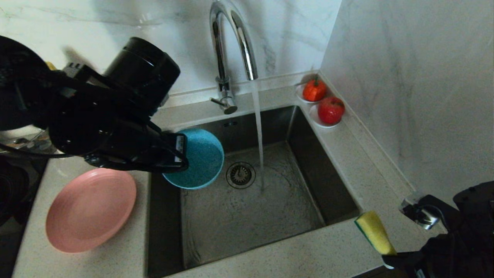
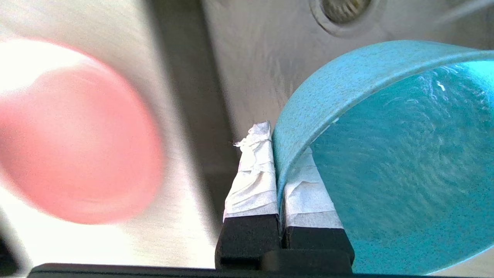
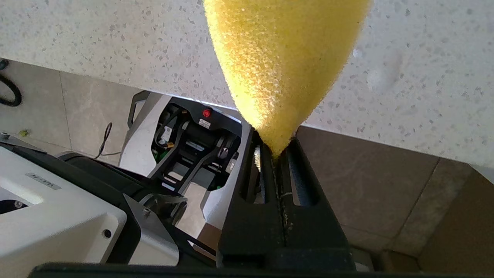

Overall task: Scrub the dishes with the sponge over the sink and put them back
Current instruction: Wash the bowl

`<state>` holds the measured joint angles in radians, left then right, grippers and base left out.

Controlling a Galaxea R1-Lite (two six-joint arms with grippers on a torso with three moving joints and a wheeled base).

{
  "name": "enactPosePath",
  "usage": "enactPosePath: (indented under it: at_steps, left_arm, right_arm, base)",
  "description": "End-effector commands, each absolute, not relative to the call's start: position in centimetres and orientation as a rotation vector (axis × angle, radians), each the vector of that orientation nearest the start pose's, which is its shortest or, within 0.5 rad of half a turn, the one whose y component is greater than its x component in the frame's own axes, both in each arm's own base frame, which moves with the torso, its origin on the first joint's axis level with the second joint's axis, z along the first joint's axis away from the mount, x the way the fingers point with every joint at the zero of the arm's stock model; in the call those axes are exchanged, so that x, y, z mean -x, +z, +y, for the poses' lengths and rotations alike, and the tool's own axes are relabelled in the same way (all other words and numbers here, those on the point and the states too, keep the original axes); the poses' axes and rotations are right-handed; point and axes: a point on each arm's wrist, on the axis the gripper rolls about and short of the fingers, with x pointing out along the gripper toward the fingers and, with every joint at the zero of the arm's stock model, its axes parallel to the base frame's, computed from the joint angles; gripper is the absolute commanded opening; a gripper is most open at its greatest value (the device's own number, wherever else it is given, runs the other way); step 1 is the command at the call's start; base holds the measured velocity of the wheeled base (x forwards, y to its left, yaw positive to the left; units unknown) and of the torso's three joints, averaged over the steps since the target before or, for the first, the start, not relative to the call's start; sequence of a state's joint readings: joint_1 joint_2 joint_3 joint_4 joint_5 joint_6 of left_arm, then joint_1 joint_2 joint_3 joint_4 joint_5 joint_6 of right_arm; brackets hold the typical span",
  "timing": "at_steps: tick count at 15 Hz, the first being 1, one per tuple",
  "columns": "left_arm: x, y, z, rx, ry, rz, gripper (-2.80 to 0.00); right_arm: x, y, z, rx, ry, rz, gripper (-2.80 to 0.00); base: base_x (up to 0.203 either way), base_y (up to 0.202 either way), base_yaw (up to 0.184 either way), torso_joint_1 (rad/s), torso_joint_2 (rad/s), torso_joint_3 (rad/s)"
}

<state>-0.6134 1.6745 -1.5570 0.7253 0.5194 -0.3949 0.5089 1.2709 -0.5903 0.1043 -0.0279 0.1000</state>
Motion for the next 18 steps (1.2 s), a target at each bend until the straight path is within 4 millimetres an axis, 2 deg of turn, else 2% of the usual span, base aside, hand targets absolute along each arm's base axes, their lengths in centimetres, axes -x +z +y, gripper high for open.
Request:
enactPosePath:
  at_steps: [1, 4, 6, 13, 18]
  left_arm:
    - [-21.9, 29.8, -13.9, -0.094, 0.057, 0.626, -2.80]
    - [-21.0, 31.1, -13.3, -0.234, 0.009, 0.539, -2.80]
    - [-20.8, 31.3, -13.2, -0.333, -0.005, 0.508, -2.80]
    - [-20.0, 33.4, -12.6, -0.615, 0.024, 0.380, -2.80]
    - [-20.1, 34.5, -13.1, -0.759, 0.048, 0.289, -2.80]
  right_arm:
    - [-14.2, 16.4, 7.9, 0.112, 0.418, 0.773, -2.80]
    - [-13.8, 16.8, 7.7, 0.106, 0.423, 0.750, -2.80]
    - [-13.7, 16.6, 7.6, 0.105, 0.427, 0.754, -2.80]
    - [-13.4, 16.8, 7.5, 0.096, 0.441, 0.745, -2.80]
    - [-13.1, 16.9, 7.3, 0.094, 0.442, 0.735, -2.80]
  base:
    - [0.000, 0.000, 0.000, 0.000, 0.00, 0.000]
    - [0.000, 0.000, 0.000, 0.000, 0.00, 0.000]
    - [0.000, 0.000, 0.000, 0.000, 0.00, 0.000]
    - [0.000, 0.000, 0.000, 0.000, 0.00, 0.000]
    - [0.000, 0.000, 0.000, 0.000, 0.00, 0.000]
